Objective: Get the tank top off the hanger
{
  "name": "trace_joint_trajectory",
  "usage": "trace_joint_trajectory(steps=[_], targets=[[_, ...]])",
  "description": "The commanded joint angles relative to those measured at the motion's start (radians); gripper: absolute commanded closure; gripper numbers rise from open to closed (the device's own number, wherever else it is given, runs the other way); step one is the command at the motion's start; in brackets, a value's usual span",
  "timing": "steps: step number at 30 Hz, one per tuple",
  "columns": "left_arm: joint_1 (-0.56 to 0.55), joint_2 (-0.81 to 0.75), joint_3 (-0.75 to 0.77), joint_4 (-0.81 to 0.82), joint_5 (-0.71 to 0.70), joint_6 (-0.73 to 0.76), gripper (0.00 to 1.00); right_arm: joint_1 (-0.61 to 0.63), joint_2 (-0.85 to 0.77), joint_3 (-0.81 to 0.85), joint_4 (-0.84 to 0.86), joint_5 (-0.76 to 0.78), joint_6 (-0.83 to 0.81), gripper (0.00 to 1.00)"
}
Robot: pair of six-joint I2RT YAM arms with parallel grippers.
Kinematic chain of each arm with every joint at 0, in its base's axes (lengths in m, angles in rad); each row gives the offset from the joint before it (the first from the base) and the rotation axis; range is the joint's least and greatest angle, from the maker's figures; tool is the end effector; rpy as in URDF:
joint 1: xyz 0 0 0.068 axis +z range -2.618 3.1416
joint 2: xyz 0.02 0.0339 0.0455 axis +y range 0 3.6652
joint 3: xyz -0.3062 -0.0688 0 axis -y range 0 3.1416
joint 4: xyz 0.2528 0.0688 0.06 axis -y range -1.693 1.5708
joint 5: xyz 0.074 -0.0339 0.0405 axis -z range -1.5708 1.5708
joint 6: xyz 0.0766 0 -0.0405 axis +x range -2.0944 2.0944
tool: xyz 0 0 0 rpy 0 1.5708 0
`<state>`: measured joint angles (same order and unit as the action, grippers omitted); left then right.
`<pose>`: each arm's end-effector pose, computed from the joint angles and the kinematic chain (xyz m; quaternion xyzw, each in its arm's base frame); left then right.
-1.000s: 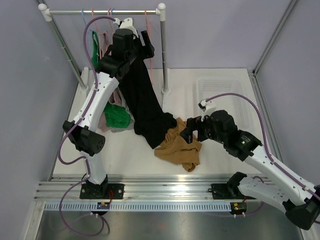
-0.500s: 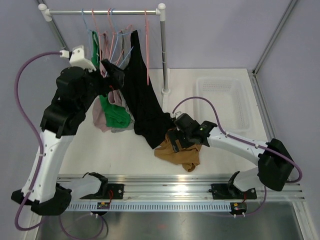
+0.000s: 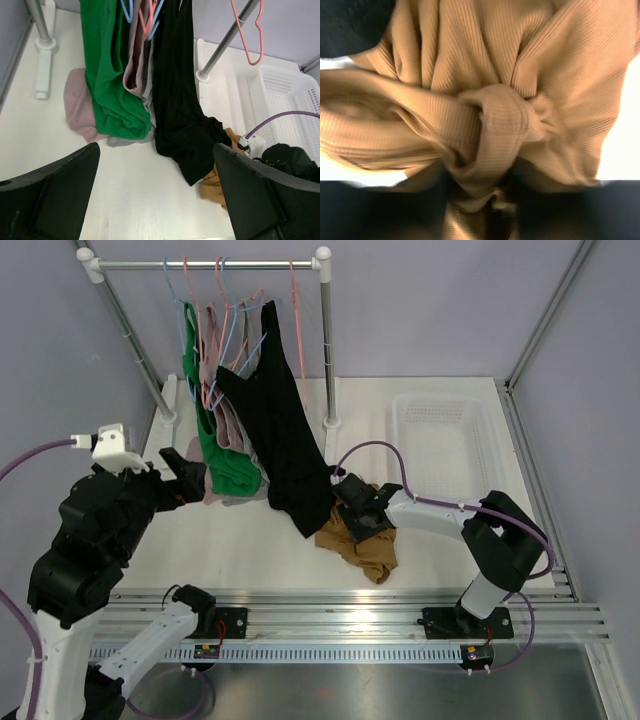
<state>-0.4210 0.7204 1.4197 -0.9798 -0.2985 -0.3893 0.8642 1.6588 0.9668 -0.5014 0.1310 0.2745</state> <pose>0.0879 -0.0147 0.4834 -0.0769 0.7914 -0.1252 0.5933 0.2252 0.2484 0.1640 -0.2731 0.9414 0.0468 0.1923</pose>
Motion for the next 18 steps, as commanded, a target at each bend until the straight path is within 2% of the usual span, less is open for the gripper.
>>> trace_joint_trajectory(steps=[1, 2, 3, 4, 11, 18], targets=[[-0.004, -0.088, -0.034, -0.049, -0.033, 0.059, 0.01, 0.009, 0.036, 0.039, 0.026, -0.011, 0.012, 0.64], [-0.004, -0.105, -0.042, -0.054, -0.034, 0.066, 0.01, 0.01, 0.033, 0.042, 0.012, -0.016, 0.006, 0.73], [-0.004, -0.119, -0.048, -0.06, -0.042, 0.072, 0.01, 0.015, 0.001, 0.049, 0.006, -0.011, 0.002, 0.92], [-0.004, -0.134, -0.051, -0.063, -0.048, 0.075, 0.01, 0.016, -0.02, 0.053, -0.005, -0.002, 0.002, 1.0], [-0.004, -0.19, -0.054, -0.094, -0.099, 0.099, 0.01, 0.024, -0.227, 0.22, -0.263, 0.185, -0.001, 1.0], [-0.004, -0.199, -0.068, -0.1, -0.099, 0.102, 0.01, 0.024, -0.323, 0.579, -0.443, 0.327, -0.087, 1.0]])
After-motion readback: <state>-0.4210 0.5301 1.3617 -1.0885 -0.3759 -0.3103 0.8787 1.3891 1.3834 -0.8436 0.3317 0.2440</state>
